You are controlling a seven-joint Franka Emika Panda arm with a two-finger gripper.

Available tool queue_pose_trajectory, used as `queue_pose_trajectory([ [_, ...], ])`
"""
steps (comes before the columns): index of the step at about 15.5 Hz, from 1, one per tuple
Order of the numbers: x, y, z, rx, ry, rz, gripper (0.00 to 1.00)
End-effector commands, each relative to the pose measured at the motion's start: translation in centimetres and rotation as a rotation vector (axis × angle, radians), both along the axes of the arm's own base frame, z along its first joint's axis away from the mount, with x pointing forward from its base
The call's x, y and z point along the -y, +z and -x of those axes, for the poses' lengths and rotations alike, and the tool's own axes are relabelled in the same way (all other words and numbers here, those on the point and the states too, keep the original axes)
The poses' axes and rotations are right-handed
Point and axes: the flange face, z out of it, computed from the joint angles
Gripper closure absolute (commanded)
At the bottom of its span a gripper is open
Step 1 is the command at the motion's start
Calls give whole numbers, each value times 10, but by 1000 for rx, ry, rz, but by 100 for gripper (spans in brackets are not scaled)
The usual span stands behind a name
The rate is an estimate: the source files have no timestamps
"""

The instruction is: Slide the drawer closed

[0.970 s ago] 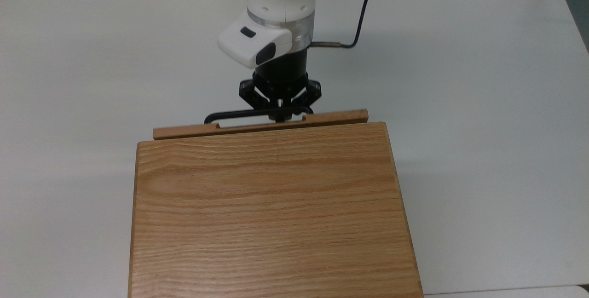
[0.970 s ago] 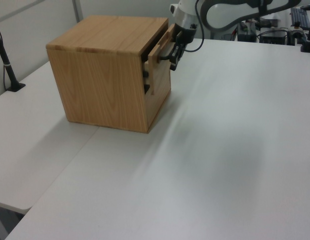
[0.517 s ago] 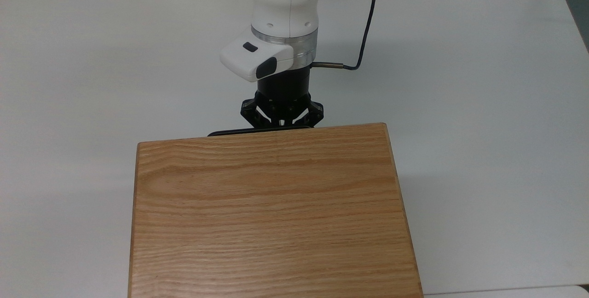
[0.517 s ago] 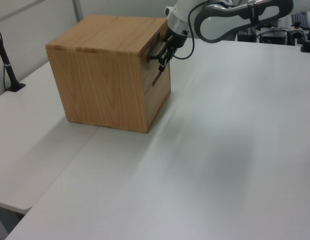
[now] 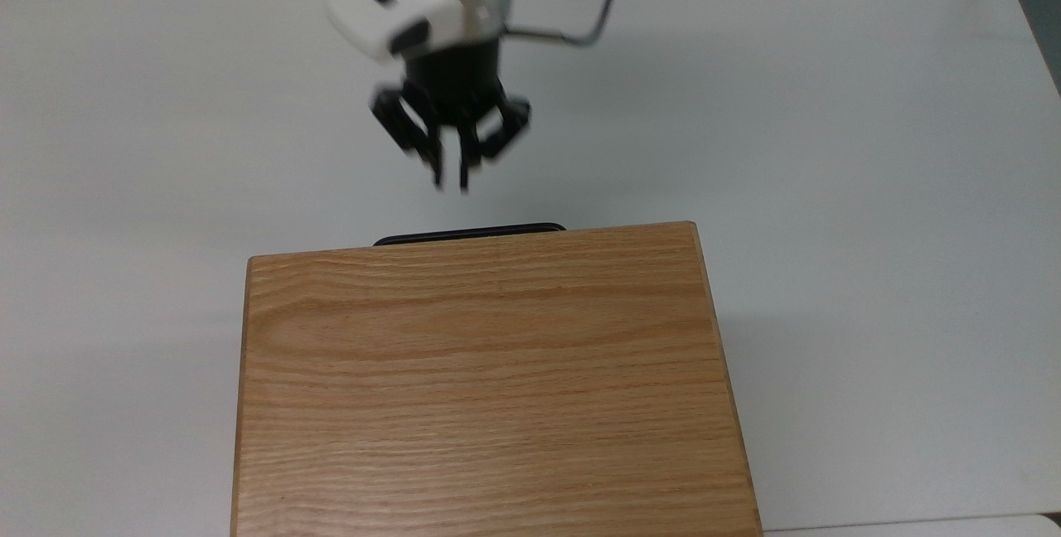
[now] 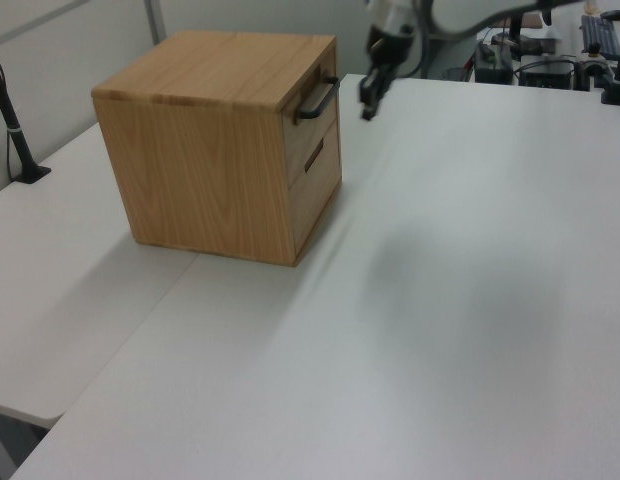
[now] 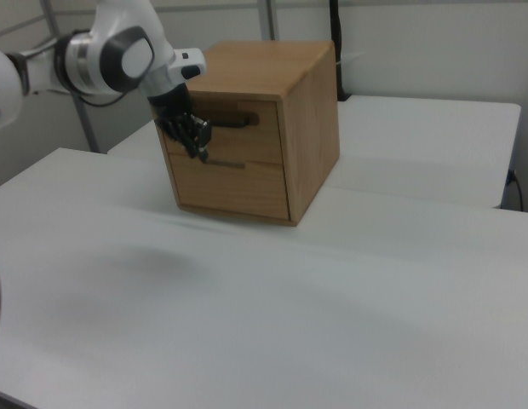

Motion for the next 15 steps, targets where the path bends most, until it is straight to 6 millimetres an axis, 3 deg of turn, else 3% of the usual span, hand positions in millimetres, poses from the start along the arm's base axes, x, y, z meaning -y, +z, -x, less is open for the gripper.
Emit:
queue_pose_trajectory([
  [1, 24, 23, 62, -135, -10, -10, 0],
  [3, 37, 28, 79, -148, -25, -17, 0],
  [8, 38, 31, 100, -236, -14, -11, 0],
  [15, 40, 31, 98, -251, 14, -9, 0],
])
